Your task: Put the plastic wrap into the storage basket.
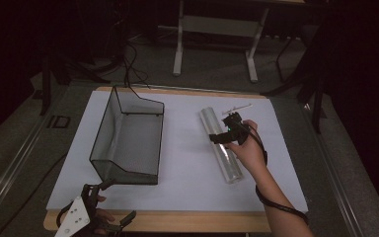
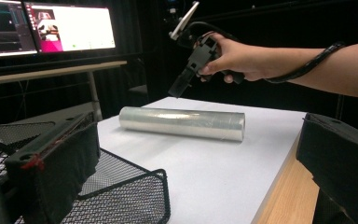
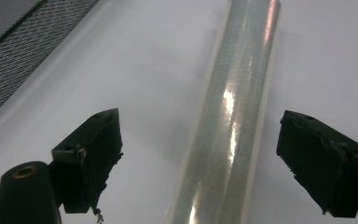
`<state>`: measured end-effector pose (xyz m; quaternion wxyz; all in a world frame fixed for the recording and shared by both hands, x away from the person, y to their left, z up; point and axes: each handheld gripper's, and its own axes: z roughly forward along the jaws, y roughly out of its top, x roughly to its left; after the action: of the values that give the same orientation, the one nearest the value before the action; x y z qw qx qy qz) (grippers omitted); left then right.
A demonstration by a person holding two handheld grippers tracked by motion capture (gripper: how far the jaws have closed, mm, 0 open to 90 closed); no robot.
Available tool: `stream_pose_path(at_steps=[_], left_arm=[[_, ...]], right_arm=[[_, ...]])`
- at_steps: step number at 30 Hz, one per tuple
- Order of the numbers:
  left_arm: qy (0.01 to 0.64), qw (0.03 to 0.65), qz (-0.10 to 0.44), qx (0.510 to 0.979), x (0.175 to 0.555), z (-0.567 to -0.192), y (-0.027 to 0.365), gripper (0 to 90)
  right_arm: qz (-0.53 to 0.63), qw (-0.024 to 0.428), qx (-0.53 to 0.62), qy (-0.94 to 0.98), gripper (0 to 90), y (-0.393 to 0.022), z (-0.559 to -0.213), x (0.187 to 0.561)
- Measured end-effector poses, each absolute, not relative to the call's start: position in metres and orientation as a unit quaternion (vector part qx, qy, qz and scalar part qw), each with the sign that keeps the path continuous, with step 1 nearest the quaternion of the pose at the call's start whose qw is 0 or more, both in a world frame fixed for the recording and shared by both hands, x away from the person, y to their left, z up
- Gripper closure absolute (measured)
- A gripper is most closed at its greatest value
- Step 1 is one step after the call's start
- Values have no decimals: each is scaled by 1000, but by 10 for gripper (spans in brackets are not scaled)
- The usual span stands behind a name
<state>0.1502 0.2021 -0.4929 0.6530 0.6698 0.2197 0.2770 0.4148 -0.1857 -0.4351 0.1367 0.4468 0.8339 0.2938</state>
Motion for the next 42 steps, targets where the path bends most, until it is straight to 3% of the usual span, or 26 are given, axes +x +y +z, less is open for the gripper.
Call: stream_pose_path(at_steps=[7,17,28,42], left_arm=[[218,652,279,671,150,-493,202,0],[217,650,277,674,150,-494,202,0],[214,645,276,680,151,-495,201,0],[213,646,274,680,151,-495,201,0]], right_arm=[[277,125,474,827,181,-182,-445,434],[215,79,497,837,178,-171,-467,457],[165,70,530,829,190,-169,-481,476],[69,39,548,833,292,-160,-507,487]])
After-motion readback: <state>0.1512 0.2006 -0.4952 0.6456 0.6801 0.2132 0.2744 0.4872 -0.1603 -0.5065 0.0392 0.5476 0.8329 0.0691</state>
